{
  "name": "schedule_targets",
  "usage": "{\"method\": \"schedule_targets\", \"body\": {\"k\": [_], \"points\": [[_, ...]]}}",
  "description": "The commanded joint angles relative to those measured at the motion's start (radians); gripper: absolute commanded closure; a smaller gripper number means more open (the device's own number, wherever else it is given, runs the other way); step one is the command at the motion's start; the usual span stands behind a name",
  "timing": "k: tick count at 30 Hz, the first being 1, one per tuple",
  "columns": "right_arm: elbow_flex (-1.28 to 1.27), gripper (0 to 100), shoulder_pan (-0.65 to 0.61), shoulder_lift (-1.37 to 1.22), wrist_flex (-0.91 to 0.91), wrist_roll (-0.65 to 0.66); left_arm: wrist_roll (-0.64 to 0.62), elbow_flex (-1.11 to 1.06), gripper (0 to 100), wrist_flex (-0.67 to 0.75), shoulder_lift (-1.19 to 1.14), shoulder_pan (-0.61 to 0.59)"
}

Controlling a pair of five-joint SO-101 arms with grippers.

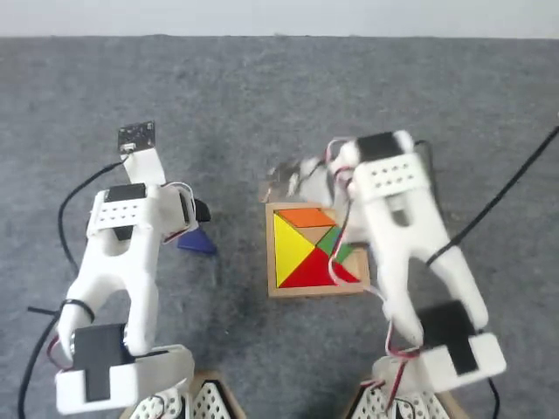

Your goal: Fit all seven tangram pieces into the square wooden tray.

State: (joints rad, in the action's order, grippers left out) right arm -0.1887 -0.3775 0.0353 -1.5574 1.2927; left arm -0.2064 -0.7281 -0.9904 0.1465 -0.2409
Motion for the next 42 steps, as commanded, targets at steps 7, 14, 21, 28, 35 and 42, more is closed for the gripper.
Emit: {"method": "schedule_targets", "body": {"k": [7, 14, 21, 28, 35, 42], "points": [[-0.064, 93.7, -0.041, 0.047, 0.058, 0.288, 0.028, 0.007, 72, 0.018, 0.044, 0.006], [-0.069, 93.5, -0.047, -0.050, 0.079, 0.324, 0.032, 0.005, 72, 0.018, 0.048, 0.011], [-0.071, 93.4, -0.047, -0.077, 0.081, 0.483, 0.032, 0.005, 72, 0.018, 0.044, 0.011], [-0.135, 93.4, -0.056, -0.081, 0.091, 0.712, 0.032, 0.005, 72, 0.018, 0.046, 0.009], [-0.140, 93.7, -0.035, -0.082, 0.166, 0.792, 0.032, 0.005, 72, 0.017, 0.048, 0.012], [-0.140, 93.6, -0.002, -0.082, 0.166, 1.022, 0.032, 0.005, 72, 0.015, 0.046, 0.009]]}}
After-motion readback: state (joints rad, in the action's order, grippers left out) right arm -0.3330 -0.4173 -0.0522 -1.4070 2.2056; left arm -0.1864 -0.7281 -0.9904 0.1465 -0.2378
